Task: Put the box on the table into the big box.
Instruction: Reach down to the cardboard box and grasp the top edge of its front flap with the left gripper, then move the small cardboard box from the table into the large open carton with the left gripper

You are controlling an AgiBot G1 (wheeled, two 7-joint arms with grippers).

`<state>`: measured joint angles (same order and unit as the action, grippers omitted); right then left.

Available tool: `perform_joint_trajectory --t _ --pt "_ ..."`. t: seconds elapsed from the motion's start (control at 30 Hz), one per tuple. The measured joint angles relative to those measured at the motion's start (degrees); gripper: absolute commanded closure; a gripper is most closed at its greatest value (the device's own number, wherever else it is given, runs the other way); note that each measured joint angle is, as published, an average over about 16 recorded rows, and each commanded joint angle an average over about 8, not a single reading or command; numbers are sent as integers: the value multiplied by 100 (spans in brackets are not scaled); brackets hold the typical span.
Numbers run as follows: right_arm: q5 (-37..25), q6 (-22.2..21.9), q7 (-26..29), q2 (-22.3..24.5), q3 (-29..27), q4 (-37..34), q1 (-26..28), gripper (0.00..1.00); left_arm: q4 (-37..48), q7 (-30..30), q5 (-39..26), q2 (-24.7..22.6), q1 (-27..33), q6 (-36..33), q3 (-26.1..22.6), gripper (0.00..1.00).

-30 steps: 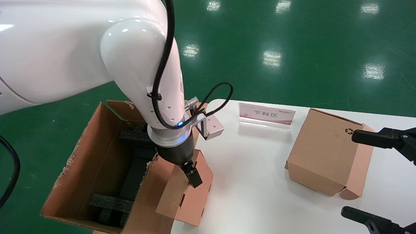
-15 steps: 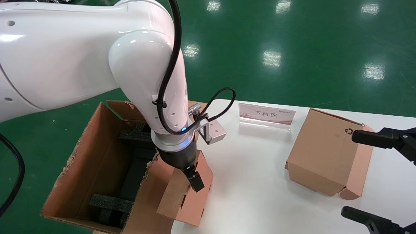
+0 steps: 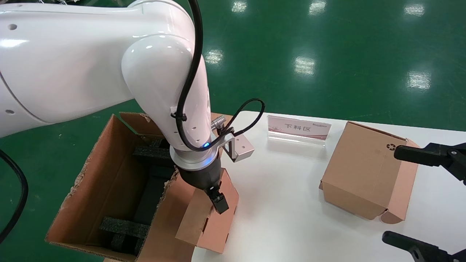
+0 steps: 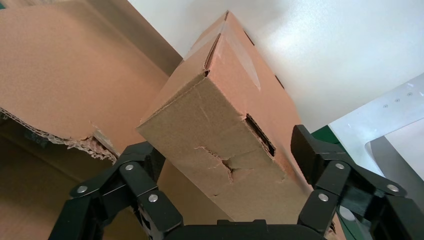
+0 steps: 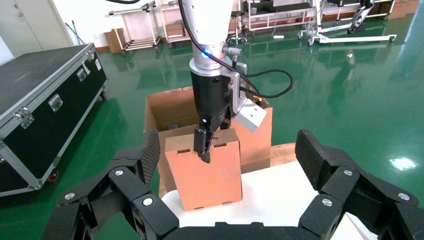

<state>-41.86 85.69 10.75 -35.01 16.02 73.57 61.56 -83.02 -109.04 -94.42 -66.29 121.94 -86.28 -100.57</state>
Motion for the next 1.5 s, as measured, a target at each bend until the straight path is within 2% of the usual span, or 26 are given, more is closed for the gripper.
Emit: perform_joint_trajectory --t 0.2,0.23,0.47,0.5,1.1,1.5 --pt "0 -1 0 0 0 0 -1 100 0 1 1 -1 -3 4 1 100" --pt "0 -1 0 0 0 0 -1 96 1 1 1 -1 -4 4 1 100" --pt "0 -1 0 0 0 -1 -1 8 0 2 2 1 -4 4 3 100" --pt "0 -1 0 0 0 0 -1 0 0 2 2 1 -4 3 3 100" --pt "0 0 0 0 0 0 0 0 104 10 -71 56 46 97 80 100" --pt "0 -1 0 0 0 0 -1 0 454 36 -431 289 401 498 508 100"
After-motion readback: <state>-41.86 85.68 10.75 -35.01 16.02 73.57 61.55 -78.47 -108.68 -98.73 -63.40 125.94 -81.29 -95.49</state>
